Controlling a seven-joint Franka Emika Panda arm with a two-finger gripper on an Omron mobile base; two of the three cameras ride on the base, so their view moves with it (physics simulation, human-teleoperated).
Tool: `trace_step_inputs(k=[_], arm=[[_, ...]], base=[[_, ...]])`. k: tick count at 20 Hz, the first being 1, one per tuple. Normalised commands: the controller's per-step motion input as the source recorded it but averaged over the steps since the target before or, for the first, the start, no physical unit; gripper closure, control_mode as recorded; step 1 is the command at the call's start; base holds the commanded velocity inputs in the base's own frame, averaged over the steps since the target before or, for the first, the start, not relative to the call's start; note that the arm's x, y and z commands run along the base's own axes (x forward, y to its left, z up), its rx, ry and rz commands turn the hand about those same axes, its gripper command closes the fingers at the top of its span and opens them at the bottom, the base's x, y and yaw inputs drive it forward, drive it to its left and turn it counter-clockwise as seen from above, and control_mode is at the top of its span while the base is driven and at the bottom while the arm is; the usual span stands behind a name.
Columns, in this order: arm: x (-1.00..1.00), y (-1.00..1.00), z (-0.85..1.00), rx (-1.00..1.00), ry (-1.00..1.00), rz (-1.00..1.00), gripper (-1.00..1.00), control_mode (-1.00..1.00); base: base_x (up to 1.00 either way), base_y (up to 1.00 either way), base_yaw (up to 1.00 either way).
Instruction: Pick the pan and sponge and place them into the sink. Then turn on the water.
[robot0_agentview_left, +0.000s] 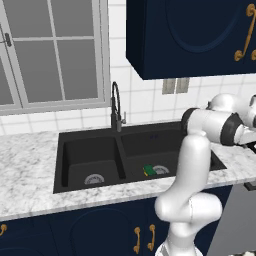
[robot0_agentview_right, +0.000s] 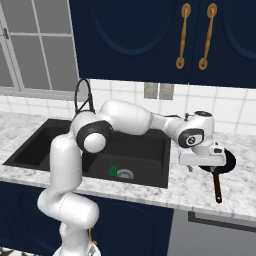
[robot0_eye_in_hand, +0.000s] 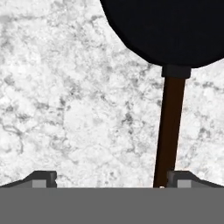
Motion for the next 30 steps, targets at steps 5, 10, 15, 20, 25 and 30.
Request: trace_step_inputs(k=[5,10,15,20,25,30], arm=[[0.09,-0.4,-0.13,0.03,0.01,-0.01,-1.0,-1.0],[0.07,-0.18,-0.23,0.01,0.0,0.0,-1.0,-1.0],[0.11,-0.14,-0.27,0.03,0.01,0.0,-1.0,-1.0],[0.08,-0.04,-0.3,0.03,0.0,0.0,-1.0,-1.0],[0.03,0.0,-0.29,0.01,0.0,0.0,-1.0,-1.0],[0.07,0.0,-0.22,0.03,0.0,0.0,-1.0,-1.0]], base=[[0.0,0.0,0.0],[0.0,0.0,0.0],[0.0,0.0,0.0],[0.0,0.0,0.0],[0.0,0.0,0.0],[0.0,0.0,0.0]])
